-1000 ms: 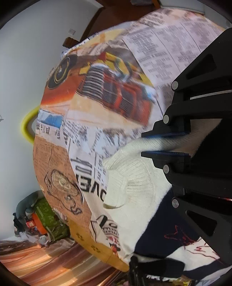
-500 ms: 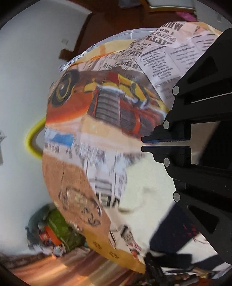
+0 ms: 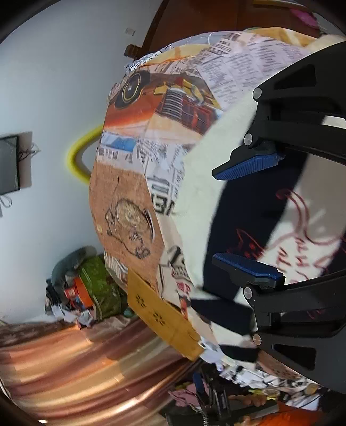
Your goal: Fold small clothes
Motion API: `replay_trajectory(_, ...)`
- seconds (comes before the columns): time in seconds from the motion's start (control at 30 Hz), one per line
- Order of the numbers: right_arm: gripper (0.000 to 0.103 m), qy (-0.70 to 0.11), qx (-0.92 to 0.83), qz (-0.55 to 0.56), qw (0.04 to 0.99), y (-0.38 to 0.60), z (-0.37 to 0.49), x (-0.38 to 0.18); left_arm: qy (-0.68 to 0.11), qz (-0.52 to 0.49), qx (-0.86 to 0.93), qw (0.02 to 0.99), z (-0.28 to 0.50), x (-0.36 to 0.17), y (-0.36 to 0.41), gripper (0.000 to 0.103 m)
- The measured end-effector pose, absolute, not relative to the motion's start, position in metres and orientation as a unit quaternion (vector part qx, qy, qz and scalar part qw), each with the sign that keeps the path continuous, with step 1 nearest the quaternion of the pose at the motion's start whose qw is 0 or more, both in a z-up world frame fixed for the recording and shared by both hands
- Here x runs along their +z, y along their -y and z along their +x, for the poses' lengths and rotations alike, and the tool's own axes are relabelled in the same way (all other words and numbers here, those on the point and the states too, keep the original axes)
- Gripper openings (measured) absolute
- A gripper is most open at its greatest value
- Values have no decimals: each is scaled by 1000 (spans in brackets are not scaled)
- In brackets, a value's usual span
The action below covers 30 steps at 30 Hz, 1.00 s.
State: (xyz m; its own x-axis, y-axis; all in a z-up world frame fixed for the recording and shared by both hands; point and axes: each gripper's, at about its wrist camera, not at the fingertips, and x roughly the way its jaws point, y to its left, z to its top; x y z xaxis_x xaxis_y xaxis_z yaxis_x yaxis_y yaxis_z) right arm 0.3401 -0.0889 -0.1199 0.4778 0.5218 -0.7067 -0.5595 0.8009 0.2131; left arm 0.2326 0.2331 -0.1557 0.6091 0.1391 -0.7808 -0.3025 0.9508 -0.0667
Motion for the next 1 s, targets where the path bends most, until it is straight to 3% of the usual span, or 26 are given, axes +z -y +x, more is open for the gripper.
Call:
replay_trajectory(0.1,68,-398,316,-32,861,88,320,-122,-428,-137,140,882,199,-161,-245,94)
replay_trajectory(0.47,68,-433,322,-75,839,82,267,-165,-470,-354,146,795,117,-245,-285,94)
replay_trajectory(0.67,68,-452,324,-88,826,80,251,-181,-472,-442,128,752,116,-284,-297,87)
replay_trajectory(0.9,68,-456,324,-80,825,82,247,-182,-467,-416,203,754,139,-300,-313,85)
replay_trajectory(0.97,68,-457,323,-74,825,82,246,-183,-468,-403,225,753,148,-302,-317,79)
replay_trajectory(1.0,68,-457,323,-71,825,82,246,-182,-471,-386,244,754,153,-301,-318,64)
